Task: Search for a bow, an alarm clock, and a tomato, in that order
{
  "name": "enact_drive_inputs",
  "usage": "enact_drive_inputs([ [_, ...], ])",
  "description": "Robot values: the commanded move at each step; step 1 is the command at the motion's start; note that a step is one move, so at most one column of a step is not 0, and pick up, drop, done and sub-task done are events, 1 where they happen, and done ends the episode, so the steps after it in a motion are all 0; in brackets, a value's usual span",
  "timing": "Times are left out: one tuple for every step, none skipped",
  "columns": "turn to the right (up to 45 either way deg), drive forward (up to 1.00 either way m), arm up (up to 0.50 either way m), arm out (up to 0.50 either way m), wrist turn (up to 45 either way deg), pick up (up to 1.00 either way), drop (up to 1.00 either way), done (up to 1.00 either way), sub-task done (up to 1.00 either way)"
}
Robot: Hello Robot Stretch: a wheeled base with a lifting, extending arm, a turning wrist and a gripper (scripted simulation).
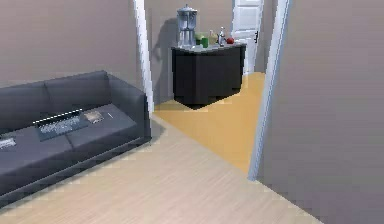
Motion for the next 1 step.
enact_drive_inputs([
  [0.0,1.0,0.0,0.0,0.0,0.0,0.0,0.0,0.0],
])
